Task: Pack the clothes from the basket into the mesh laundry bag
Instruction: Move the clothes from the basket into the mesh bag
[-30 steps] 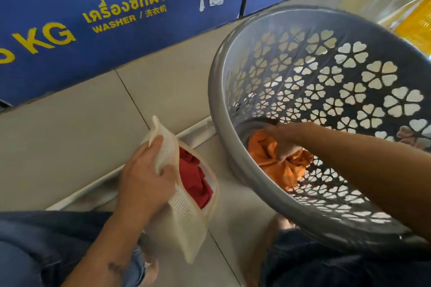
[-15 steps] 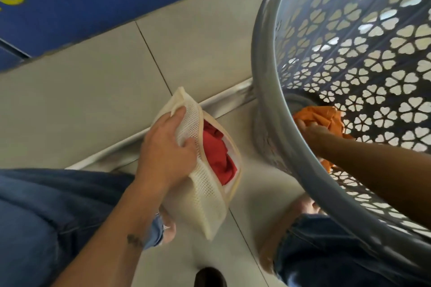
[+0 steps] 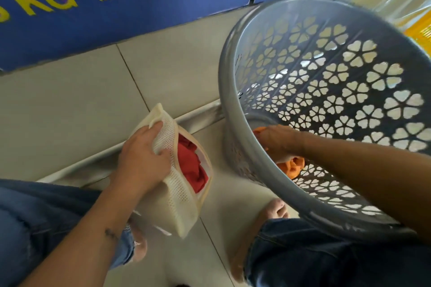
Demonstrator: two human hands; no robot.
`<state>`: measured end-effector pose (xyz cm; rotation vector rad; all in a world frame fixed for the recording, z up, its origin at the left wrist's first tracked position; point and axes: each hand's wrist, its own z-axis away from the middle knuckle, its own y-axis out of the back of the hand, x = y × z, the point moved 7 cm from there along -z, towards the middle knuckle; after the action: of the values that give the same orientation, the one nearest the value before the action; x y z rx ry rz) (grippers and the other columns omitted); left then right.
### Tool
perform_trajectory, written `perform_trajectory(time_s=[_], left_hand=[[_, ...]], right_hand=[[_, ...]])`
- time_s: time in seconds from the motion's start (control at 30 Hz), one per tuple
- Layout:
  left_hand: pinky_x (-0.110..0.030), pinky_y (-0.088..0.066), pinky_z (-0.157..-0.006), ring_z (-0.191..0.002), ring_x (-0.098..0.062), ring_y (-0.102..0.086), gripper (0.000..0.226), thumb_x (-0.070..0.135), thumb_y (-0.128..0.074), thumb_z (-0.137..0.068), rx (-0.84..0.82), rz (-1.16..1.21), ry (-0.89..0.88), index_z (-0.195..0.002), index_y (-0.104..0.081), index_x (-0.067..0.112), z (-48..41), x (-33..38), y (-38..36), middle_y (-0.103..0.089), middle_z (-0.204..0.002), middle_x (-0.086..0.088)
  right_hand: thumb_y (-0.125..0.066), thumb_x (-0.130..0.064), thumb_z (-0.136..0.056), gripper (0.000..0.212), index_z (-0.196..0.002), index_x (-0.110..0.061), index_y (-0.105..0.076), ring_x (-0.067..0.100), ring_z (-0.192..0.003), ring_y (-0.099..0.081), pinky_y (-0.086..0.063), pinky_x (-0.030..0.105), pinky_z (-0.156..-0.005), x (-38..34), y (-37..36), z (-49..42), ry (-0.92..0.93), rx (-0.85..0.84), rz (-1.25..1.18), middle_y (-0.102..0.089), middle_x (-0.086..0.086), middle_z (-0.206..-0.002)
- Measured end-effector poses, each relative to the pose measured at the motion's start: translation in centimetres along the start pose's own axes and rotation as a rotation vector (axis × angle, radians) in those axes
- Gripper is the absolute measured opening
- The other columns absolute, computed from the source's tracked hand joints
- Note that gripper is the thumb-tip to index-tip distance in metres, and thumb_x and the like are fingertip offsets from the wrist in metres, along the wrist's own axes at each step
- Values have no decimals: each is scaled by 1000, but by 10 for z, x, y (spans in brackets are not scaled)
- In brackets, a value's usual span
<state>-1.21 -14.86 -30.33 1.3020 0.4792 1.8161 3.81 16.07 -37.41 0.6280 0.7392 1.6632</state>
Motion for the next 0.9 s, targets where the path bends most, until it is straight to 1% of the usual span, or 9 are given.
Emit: perform_trajectory(time_s=[0.13,0.23,0.37,0.53,0.6,0.73,0.77,0.83,0.9], left_hand=[[-41,-22,-117,-144,-26,-27,65,19,-61,-89,-11,-15,-37,-149,-38,29,6,5,4,-31,-158,0],[-40,-26,-116,-142,-27,-31,65,14,-59,-87,-11,8,-81,-149,-39,24,13,6,9,-33,-157,-3],[-37,-26,-116,-142,-27,-31,64,10,-56,-90,-7,37,-102,-149,-38,22,24,4,15,-32,-157,-4],[-35,-26,-116,-142,-27,-32,63,8,-55,-89,26,54,-99,-149,-38,21,32,1,25,-34,-156,-6],[-36,-28,-115,-140,-28,-35,63,8,-54,-88,43,70,-105,-148,-40,21,34,-1,29,-38,-154,-7],[-36,-32,-113,-135,-29,-41,60,7,-53,-88,64,103,-138,-146,-44,19,38,-2,38,-43,-150,-8],[-36,-33,-112,-135,-29,-42,59,8,-53,-88,70,109,-139,-146,-44,19,39,-4,39,-44,-149,-8],[-36,-33,-112,-134,-29,-42,59,8,-53,-89,81,119,-134,-146,-45,19,39,-7,42,-44,-149,-8],[-35,-33,-111,-134,-29,-42,60,7,-53,-88,90,123,-128,-145,-45,20,38,-10,43,-44,-149,-7]], right_hand=[[-64,-31,-69,55,-123,-38,-56,21,-102,-65,-59,39,-82,-23,68,41,6,180,80,-66,-10,-118],[-62,-21,-73,50,-122,-31,-61,22,-111,-63,-58,37,-79,-42,124,90,-65,307,119,-62,-7,-126],[-63,-21,-80,42,-121,-30,-61,29,-100,-68,-55,38,-71,-64,189,157,-170,525,191,-60,-5,-128],[-68,-28,-77,35,-111,-33,-63,34,-91,-69,-50,37,-65,-94,251,225,-280,701,210,-64,-9,-115],[-66,-30,-74,35,-109,-33,-63,36,-88,-68,-53,39,-66,-113,262,242,-259,757,185,-65,-7,-111],[-64,-41,-76,44,-120,-34,-60,30,-96,-68,-40,33,-64,-157,248,228,-195,736,234,-64,-7,-117],[-64,-42,-75,50,-124,-34,-59,28,-101,-68,-43,33,-67,-164,238,216,-169,706,218,-63,-7,-121],[-62,-44,-69,60,-128,-36,-56,26,-109,-65,-48,39,-83,-168,222,197,-149,665,145,-63,-8,-124],[-52,-46,-65,61,-126,-38,-55,25,-110,-62,-44,45,-90,-162,217,194,-177,746,35,-64,-10,-119]])
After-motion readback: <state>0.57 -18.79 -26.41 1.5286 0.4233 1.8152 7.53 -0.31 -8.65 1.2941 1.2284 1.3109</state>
